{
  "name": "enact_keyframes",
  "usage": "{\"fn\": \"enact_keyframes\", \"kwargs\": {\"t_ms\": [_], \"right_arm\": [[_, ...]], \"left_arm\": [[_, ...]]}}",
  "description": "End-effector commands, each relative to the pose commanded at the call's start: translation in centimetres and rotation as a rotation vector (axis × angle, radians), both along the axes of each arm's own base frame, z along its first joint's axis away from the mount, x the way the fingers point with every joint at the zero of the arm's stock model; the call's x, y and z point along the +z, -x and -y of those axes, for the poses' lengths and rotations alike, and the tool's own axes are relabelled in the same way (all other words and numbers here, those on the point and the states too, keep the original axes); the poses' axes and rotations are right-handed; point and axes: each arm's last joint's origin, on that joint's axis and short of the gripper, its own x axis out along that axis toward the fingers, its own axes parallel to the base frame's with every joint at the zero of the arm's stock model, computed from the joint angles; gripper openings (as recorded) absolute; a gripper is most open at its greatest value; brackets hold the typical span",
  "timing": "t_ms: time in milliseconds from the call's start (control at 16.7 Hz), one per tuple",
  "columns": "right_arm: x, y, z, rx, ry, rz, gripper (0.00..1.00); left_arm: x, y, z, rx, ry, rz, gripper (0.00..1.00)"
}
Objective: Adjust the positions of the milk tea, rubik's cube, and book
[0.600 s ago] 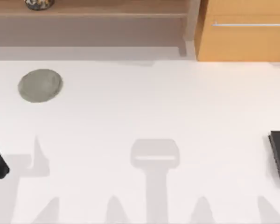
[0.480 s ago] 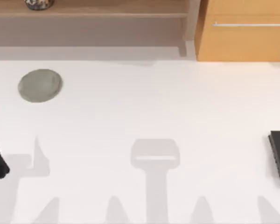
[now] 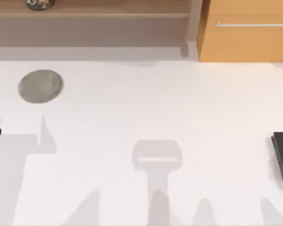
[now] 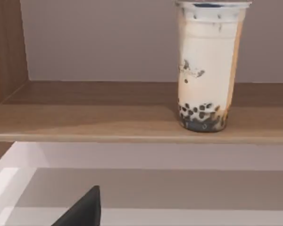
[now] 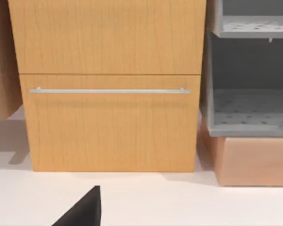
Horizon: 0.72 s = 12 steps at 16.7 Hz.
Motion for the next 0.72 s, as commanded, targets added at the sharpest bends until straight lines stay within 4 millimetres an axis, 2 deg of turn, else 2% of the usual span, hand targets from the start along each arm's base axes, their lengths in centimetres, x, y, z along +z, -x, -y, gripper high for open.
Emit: {"fn": "enact_keyframes", "kwargs": {"t_ms": [180,360,540,720], "right_arm": [[0.0,0.0,0.0,0.000,0.000,0.000,1.00],[0.0,0.0,0.0,0.000,0.000,0.000,1.00],[0.0,0.0,0.0,0.000,0.000,0.000,1.00],[0.0,0.0,0.0,0.000,0.000,0.000,1.00]], "left_arm": [[3.0,-3.7,0.4,-0.006,0.004,0.000,1.00],[4.7,-8.9,1.1,-0.010,0.007,-0.010,1.00],[4.5,-14.9,2.1,-0.013,0.007,-0.025,1.00],[2.5,-20.2,3.2,-0.016,0.006,-0.040,1.00]]}}
